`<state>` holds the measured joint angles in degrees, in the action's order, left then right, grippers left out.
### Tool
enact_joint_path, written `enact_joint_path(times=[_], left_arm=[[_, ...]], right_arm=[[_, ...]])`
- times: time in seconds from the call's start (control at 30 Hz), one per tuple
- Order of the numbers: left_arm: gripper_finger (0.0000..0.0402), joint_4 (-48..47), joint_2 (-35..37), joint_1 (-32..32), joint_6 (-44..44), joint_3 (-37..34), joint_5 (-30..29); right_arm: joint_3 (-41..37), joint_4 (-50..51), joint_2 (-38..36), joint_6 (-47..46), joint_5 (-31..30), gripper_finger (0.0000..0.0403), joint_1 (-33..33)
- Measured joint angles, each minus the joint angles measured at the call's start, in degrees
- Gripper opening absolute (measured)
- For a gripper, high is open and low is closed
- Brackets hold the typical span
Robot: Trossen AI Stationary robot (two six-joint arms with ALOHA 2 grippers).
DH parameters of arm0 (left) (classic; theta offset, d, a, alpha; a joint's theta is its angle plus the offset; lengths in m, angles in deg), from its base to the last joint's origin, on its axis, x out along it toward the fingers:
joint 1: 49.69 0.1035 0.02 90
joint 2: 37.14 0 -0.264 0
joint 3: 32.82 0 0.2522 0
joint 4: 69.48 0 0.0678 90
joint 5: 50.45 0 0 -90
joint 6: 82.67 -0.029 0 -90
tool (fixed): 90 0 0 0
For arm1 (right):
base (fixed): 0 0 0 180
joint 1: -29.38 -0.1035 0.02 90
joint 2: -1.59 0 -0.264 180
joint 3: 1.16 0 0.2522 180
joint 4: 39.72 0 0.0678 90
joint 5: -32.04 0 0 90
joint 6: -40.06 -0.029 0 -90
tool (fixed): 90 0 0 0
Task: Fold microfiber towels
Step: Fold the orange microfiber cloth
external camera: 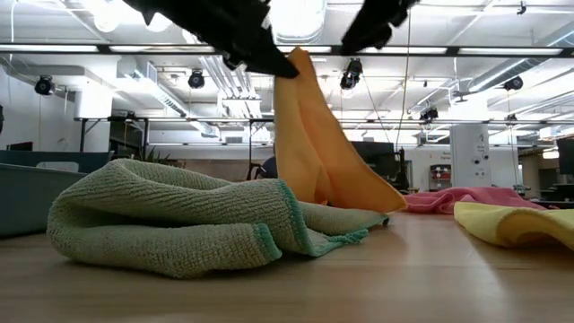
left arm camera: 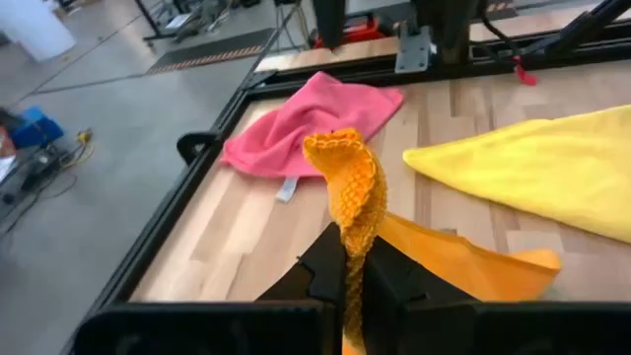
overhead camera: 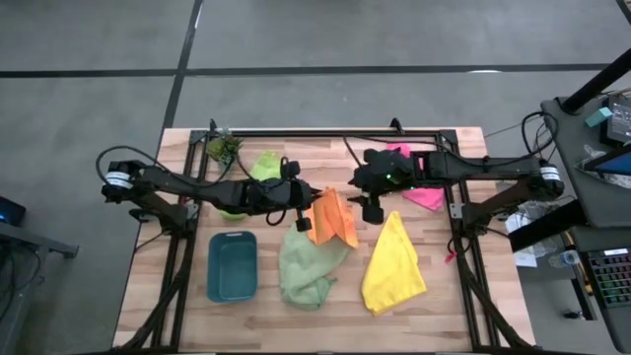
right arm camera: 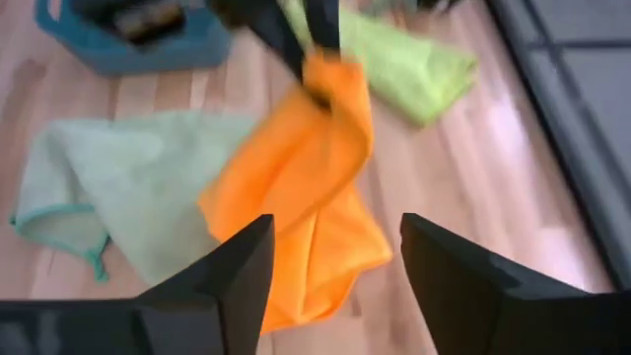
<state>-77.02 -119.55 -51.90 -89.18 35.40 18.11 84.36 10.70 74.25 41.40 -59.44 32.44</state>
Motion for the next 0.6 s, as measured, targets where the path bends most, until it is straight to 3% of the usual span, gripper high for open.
enact_joint_path(times=[0.3, 0.6], left_arm=[[0.0000, 0.8, 4.6, -0.1, 3.6, -5.3, -0.5], [0.0000, 1.0, 5.0, 0.0, 4.6, -5.5, -1.5]], right_arm=[[-16.1, -13.2, 0.1, -9.9, 1.3, 0.0219, -3.4], [-29.2, -32.9, 0.2, -21.3, 1.7, 0.0219, -11.1]])
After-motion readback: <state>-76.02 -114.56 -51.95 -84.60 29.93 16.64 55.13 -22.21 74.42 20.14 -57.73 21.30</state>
